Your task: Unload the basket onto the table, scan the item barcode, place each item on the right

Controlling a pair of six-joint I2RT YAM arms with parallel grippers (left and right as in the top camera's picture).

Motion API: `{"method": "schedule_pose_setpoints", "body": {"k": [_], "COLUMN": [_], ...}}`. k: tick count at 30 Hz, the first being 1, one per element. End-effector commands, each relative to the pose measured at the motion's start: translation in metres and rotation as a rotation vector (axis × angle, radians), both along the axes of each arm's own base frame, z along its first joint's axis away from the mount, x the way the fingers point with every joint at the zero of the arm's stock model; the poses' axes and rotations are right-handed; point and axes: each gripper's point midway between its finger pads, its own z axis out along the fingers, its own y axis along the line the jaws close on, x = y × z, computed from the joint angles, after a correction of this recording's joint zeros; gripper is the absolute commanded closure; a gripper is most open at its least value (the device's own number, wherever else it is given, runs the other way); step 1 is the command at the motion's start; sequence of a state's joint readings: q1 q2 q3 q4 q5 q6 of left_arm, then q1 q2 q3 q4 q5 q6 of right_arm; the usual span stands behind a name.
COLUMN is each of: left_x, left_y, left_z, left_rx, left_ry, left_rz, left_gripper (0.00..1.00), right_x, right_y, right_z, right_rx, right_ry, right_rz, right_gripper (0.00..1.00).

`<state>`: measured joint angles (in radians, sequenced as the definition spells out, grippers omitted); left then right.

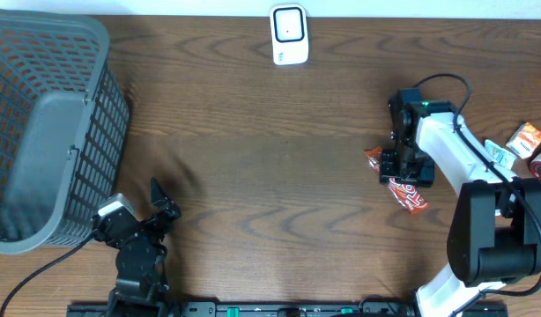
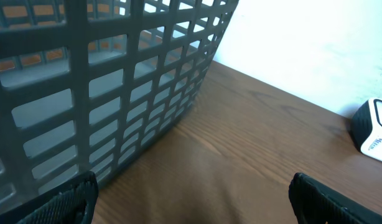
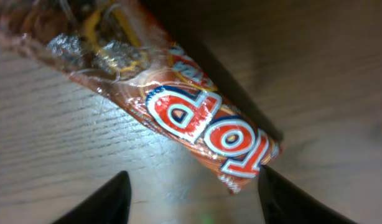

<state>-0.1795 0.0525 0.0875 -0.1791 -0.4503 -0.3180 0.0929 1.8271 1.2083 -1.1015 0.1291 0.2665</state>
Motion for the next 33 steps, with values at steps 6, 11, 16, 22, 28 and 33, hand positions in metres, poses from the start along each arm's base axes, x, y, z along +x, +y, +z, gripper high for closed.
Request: {"method": "schedule_pose_setpoints", "body": {"k": [6,11,16,22,28,33], "left_x": [-0.001,-0.001,-0.001,-0.001,-0.001,-0.001], "left_y": [0.002,0.002,0.002,0.002,0.002,0.002], "left_z": [-0.012,-0.012,-0.012,-0.012,-0.012,-0.012], "left_rx": [0.005,0.005,0.005,0.005,0.005,0.005], "left_ry": [0.028,0.028,0.028,0.028,0.028,0.028], "left_rz": [0.009,0.009,0.009,0.009,0.009,0.009], "left_gripper": [0.02,0.02,0.02,0.02,0.02,0.02], "right_x": [0.017,0.009,0.0,0.002,0.022,0.049], "right_y": [0.003,0.01,0.015,0.038,0.103,0.149], "right_z": [-0.006,-0.017,-0.035,-0.041,-0.027,0.0], "right_rx": [0.022,0.022,0.019,0.137,0.412,0.505], "right_ry": [-0.065,-0.054,-0.056,-0.082,-0.163,-0.255], "right_rz": [0.153,0.178,0.19,0.166,0.137,0.141], "right_gripper": [0.36,0.39,0.45,0.93,0.99,0.99]}}
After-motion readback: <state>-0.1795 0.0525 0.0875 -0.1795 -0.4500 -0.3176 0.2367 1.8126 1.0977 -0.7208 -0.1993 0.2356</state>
